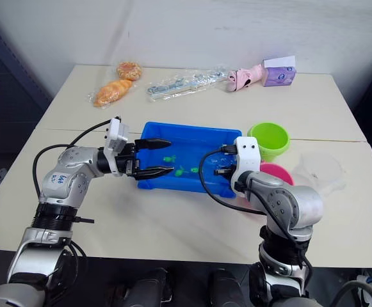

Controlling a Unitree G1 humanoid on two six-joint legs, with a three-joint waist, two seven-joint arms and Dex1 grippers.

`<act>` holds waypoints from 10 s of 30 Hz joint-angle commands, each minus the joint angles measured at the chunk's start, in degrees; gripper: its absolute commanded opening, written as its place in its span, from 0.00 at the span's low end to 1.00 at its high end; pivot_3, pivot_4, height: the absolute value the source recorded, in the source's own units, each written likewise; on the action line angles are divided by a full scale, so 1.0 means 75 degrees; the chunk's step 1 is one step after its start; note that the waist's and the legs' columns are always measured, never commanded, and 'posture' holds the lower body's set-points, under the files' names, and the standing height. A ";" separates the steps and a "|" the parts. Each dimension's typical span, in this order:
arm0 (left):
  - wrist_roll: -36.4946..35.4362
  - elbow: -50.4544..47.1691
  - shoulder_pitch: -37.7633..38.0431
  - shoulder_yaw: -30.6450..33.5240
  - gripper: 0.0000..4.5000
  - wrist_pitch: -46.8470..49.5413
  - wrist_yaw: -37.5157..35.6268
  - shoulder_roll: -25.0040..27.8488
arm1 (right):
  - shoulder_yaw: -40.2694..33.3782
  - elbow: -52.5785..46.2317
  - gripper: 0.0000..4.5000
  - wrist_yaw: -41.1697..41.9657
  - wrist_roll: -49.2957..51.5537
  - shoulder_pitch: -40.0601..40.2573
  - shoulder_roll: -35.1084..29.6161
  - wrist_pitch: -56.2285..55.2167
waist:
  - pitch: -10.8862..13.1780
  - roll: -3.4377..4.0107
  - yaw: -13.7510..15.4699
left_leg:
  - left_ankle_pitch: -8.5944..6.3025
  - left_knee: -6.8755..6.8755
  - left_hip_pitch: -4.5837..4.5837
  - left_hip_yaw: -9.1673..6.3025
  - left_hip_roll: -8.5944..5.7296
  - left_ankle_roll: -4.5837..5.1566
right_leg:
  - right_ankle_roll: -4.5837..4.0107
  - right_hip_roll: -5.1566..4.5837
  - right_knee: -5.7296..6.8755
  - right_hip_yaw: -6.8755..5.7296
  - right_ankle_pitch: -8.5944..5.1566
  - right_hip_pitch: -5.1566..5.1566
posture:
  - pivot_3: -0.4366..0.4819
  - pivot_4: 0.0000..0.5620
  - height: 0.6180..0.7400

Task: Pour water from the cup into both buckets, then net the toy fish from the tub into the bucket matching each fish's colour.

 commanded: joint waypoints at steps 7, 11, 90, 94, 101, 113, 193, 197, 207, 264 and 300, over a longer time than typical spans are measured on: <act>-0.0173 -0.0344 0.0034 0.0140 0.99 -0.0035 0.0075 -0.0044 | 0.0053 0.0231 0.00 -0.0165 -0.0730 -0.0628 -0.0047 -0.0034 | 0.0000 0.0000 -0.0006 | 0.0031 -0.0055 0.0005 0.0006 -0.0003 -0.0021 | 0.0000 0.0001 -0.0001 0.0002 0.0000 -0.0018 | 0.48 0.27 1.00; -0.0186 -0.0363 0.0050 0.0146 0.99 -0.0029 0.0093 -0.0030 | 0.0125 0.0245 0.00 -0.0108 -0.0856 -0.0671 -0.0018 0.0011 | 0.0000 0.0000 -0.0009 | 0.0036 -0.0063 0.0005 0.0009 -0.0003 -0.0022 | 0.0000 0.0002 -0.0001 0.0003 0.0000 -0.0021 | 0.48 0.27 1.00; -0.0223 -0.0339 -0.0015 0.0129 0.99 -0.0030 0.0095 0.0019 | 0.1684 -0.1674 0.00 0.0740 -0.0163 0.0692 -0.2437 -0.0996 | 0.0000 0.0000 0.0008 | 0.0045 -0.0072 0.0004 0.0009 -0.0015 -0.0015 | -0.0001 -0.0007 -0.0013 0.0006 0.0001 -0.0017 | 0.48 0.27 1.00; -0.0228 -0.0334 -0.0015 0.0112 0.99 -0.0031 0.0048 0.0033 | 0.0948 -0.1976 0.00 0.1174 -0.0028 0.0825 -0.2345 -0.1166 | 0.0000 0.0000 0.0006 | 0.0046 -0.0070 0.0007 0.0010 -0.0015 -0.0015 | -0.0001 -0.0007 -0.0012 0.0006 0.0001 -0.0014 | 0.48 0.27 1.00; -0.0229 -0.0289 -0.0046 0.0080 0.99 -0.0022 -0.0114 0.0053 | -0.0459 -0.2773 0.00 0.2186 0.0674 0.0907 -0.2276 -0.0989 | 0.0000 0.0000 0.0012 | 0.0046 -0.0071 0.0011 0.0008 -0.0015 -0.0015 | -0.0001 -0.0006 -0.0013 0.0005 0.0001 -0.0010 | 0.48 0.27 1.00; -0.0355 -0.0325 -0.0394 0.0230 0.99 0.0022 0.0332 -0.0384 | -0.1943 -0.2540 0.00 0.2641 0.0589 0.1264 -0.3474 -0.1089 | 0.0000 0.0000 0.0028 | 0.0045 -0.0072 0.0019 0.0008 -0.0016 -0.0013 | -0.0001 -0.0007 -0.0017 0.0006 0.0001 0.0000 | 0.48 0.27 1.00; -0.0004 0.0542 0.1139 0.0877 0.99 -0.1161 -0.1750 0.2469 | 0.4807 0.1244 0.00 0.7682 -0.4325 0.0155 -0.6238 -0.8943 | -0.0001 -0.0002 0.0002 | 0.0036 -0.0019 0.0046 0.0014 -0.0023 0.0006 | -0.0003 -0.0030 -0.0001 0.0004 0.0002 0.0019 | 0.48 0.27 1.00; 0.0022 0.0336 0.1073 0.0720 0.99 -0.1117 -0.1851 0.2531 | 0.4855 0.1578 0.00 0.8254 -0.4206 -0.0084 -0.6161 -0.9259 | -0.0001 -0.0002 0.0001 | 0.0036 -0.0017 0.0045 0.0015 -0.0024 0.0006 | -0.0003 -0.0031 -0.0001 0.0004 0.0002 0.0019 | 0.48 0.27 1.00; 0.0096 0.0460 0.0596 0.0487 0.99 -0.0767 -0.1927 0.2536 | 0.4134 0.2455 0.00 0.9142 -0.2993 -0.0494 -0.5576 -0.9197 | 0.0000 -0.0003 0.0002 | 0.0037 -0.0011 0.0045 0.0013 -0.0021 0.0004 | -0.0003 -0.0028 0.0004 -0.0001 0.0002 0.0019 | 0.48 0.27 1.00; -0.0327 -0.0358 -0.0413 0.0294 0.99 0.0739 0.1276 -0.0488 | -0.0463 0.2261 0.00 0.5419 -0.2656 0.2967 -0.7032 -0.9489 | 0.0001 -0.0004 0.0086 | 0.0025 0.0053 0.0015 0.0006 -0.0024 0.0020 | 0.0004 -0.0021 0.0008 -0.0009 0.0004 0.0027 | 0.48 0.27 1.00; -0.0512 0.0142 0.0204 0.0857 0.99 -0.0531 -0.0327 0.0590 | 0.0829 0.1719 0.00 0.5623 -0.2049 0.2226 -0.6642 -1.1355 | 0.0003 0.0001 0.0102 | 0.0038 0.0051 0.0037 0.0021 0.0012 -0.0004 | 0.0004 0.0018 0.0006 0.0003 0.0004 0.0037 | 0.48 0.27 1.00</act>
